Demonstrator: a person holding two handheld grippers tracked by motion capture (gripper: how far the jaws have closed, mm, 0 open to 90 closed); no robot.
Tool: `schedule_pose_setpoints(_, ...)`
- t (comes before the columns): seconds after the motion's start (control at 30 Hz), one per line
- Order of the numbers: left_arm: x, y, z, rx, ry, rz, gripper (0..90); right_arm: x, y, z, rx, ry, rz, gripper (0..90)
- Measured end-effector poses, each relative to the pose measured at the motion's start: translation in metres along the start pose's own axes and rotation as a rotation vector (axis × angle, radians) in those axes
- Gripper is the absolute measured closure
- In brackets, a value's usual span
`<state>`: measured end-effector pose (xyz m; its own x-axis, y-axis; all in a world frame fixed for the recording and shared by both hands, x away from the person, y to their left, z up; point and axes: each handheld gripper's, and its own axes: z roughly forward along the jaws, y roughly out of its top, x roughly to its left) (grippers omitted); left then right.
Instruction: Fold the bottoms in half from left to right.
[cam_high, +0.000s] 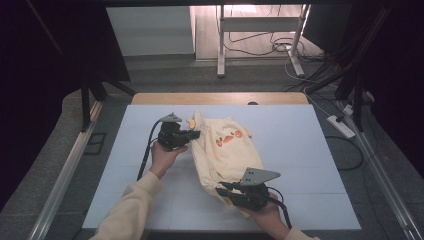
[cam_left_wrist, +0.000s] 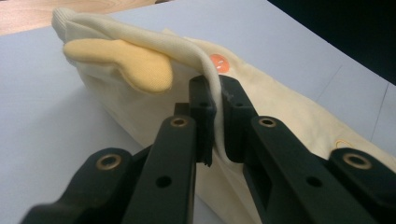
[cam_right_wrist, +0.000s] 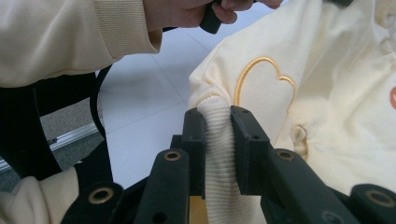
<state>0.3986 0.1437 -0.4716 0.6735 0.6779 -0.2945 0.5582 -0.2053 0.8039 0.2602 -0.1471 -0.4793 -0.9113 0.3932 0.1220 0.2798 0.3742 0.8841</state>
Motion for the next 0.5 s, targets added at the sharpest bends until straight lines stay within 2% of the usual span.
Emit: schedule_pose_setpoints(0.5, -0.003, 0.0018, 0.0068, 0.008, -0.005, 0.012, 84.2, -0.0024, -0.0027, -0.0049, 0.008, -0.009, 0.005, 76.5)
